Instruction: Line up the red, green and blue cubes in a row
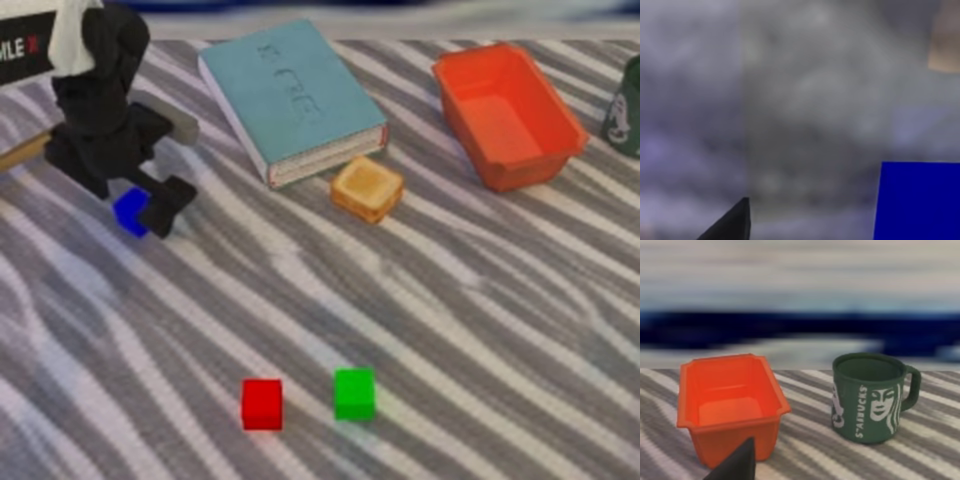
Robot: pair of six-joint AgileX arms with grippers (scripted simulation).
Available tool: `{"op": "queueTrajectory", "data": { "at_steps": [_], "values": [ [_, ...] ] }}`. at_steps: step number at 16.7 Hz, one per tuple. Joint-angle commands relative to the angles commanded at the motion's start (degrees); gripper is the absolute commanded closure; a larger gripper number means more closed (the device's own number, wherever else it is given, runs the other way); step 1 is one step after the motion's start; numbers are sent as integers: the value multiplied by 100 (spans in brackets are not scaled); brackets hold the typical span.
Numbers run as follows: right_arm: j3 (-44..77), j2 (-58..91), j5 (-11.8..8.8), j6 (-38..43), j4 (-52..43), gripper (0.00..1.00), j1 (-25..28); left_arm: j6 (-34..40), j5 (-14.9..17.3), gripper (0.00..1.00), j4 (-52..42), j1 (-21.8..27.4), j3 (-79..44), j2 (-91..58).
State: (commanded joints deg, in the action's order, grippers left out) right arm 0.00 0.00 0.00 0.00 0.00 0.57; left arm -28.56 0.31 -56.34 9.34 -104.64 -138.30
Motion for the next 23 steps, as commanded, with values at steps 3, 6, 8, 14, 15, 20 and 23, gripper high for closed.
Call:
{"op": "queueTrajectory", "data": {
  "at_steps": [3,6,8,14,15,20,23],
  "values": [
    [0,0,0,0,0,0,0,0,0,8,0,0,0,0],
    [0,0,0,0,0,0,0,0,0,30,0,0,0,0],
    [0,0,0,0,0,0,0,0,0,45,0,0,0,0],
    [0,0,0,0,0,0,0,0,0,90,0,0,0,0],
    [0,0,0,0,0,0,0,0,0,98,0,0,0,0],
    [0,0,0,0,0,0,0,0,0,100,0,0,0,0],
    [0,0,0,0,0,0,0,0,0,100,0,0,0,0]
  ]
}}
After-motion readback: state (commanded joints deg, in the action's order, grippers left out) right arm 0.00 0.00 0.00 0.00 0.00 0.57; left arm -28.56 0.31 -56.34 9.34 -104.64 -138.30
